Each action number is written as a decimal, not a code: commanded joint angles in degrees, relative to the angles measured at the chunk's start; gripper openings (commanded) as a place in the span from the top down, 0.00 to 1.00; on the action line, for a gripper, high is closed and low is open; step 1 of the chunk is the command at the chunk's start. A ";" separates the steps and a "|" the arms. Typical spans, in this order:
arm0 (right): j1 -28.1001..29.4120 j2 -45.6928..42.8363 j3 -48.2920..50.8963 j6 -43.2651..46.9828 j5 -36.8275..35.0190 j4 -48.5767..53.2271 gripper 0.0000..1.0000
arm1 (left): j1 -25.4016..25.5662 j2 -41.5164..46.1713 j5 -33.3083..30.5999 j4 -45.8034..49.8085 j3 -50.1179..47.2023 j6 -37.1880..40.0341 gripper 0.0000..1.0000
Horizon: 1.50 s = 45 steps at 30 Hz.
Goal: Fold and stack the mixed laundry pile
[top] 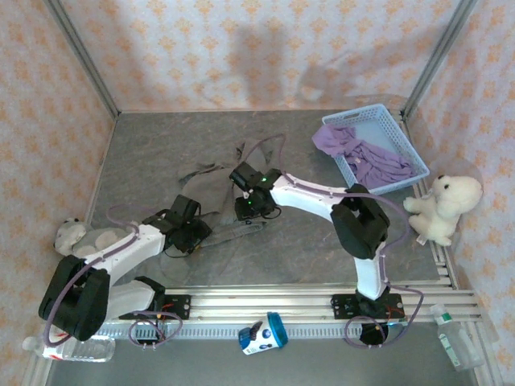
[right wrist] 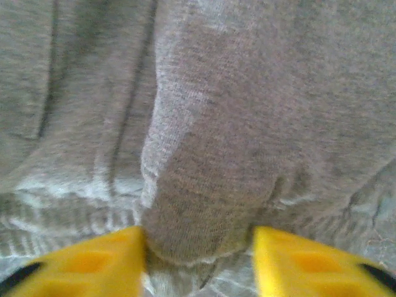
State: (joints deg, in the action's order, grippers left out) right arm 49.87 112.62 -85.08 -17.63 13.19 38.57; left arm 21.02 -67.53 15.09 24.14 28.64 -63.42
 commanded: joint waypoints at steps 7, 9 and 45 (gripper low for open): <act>-5.24 -6.67 -2.76 -6.37 -4.49 1.53 1.00 | -1.19 0.04 -9.95 4.73 11.49 4.36 1.00; -8.16 -7.88 -5.28 -7.04 -1.28 0.64 1.00 | -3.98 -1.48 -8.73 5.71 17.84 7.33 1.00; -25.94 -40.32 22.25 -14.10 2.78 2.35 0.53 | -9.02 13.53 4.09 10.36 13.22 11.11 0.05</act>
State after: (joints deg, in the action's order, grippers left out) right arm 23.20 69.47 -61.14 -30.37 17.12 45.67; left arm 12.01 -51.68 22.09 39.16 39.03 -50.13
